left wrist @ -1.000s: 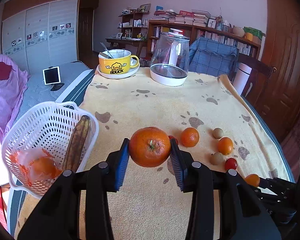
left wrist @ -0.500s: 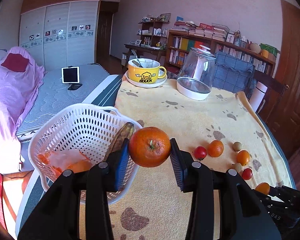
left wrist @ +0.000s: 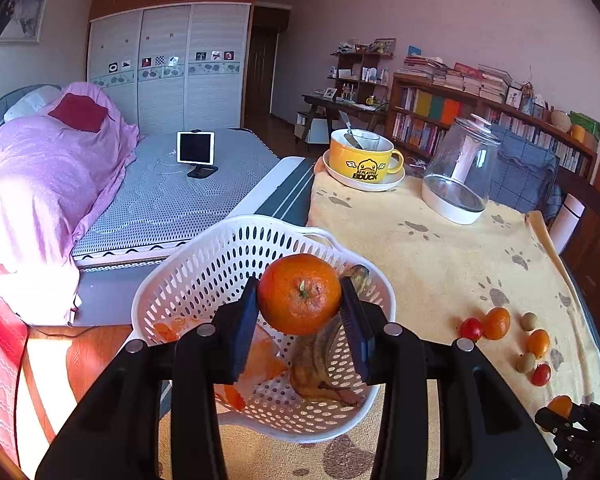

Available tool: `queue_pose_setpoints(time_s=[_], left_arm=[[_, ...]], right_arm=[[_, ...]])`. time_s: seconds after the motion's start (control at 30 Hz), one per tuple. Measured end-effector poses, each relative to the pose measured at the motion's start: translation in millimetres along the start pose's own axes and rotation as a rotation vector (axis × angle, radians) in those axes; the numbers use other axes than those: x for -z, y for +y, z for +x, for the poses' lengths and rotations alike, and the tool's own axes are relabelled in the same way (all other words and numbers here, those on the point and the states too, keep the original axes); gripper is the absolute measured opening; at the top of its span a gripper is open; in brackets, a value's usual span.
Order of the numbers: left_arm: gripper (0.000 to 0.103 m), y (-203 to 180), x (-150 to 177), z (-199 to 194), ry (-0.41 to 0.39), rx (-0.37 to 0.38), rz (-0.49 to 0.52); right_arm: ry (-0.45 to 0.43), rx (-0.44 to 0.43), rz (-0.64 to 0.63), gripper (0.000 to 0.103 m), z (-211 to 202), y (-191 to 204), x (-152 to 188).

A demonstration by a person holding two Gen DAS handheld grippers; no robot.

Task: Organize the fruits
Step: 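Carry the tangerine with the left tool over the white basket, then open the left tool to drop the tangerine into the basket, then carry the held orange with the right tool into the basket and open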

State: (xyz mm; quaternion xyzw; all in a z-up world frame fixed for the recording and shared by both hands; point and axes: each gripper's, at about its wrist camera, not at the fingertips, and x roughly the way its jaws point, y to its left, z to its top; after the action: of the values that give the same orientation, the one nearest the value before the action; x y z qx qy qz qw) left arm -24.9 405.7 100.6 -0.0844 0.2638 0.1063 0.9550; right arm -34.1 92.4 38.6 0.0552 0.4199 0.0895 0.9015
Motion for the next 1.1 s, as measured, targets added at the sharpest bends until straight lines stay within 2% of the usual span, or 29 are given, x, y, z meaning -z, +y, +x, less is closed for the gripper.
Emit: queue_pose_setpoints(time_s=[0.07,0.13,0.2,0.3,0.77,1.1], left_arm=[[0.046,3,-1,0,-0.009,-0.016,-0.014],[0.078,6,-2,-2,-0.035,-0.038,-0.031],[0.085,8,-3,-6,-0.063,-0.050,-0.034],[0.093,11,-4,-7,-0.063,-0.051,-0.037],[0.098,21,-8,-12,-0.077,-0.078,-0.076],[0.099,32,-13,-18,-0.092,-0.082,-0.112]], right_arm=[[0.001,0.000,0.002,0.045,0,0,0],[0.001,0.000,0.002,0.045,0,0,0],[0.002,0.000,0.003,0.045,1,0,0],[0.004,-0.001,0.004,0.045,2,0,0],[-0.008,-0.011,-0.012,0.045,2,11,-5],[-0.032,-0.051,-0.065,0.045,-1,38,-17]])
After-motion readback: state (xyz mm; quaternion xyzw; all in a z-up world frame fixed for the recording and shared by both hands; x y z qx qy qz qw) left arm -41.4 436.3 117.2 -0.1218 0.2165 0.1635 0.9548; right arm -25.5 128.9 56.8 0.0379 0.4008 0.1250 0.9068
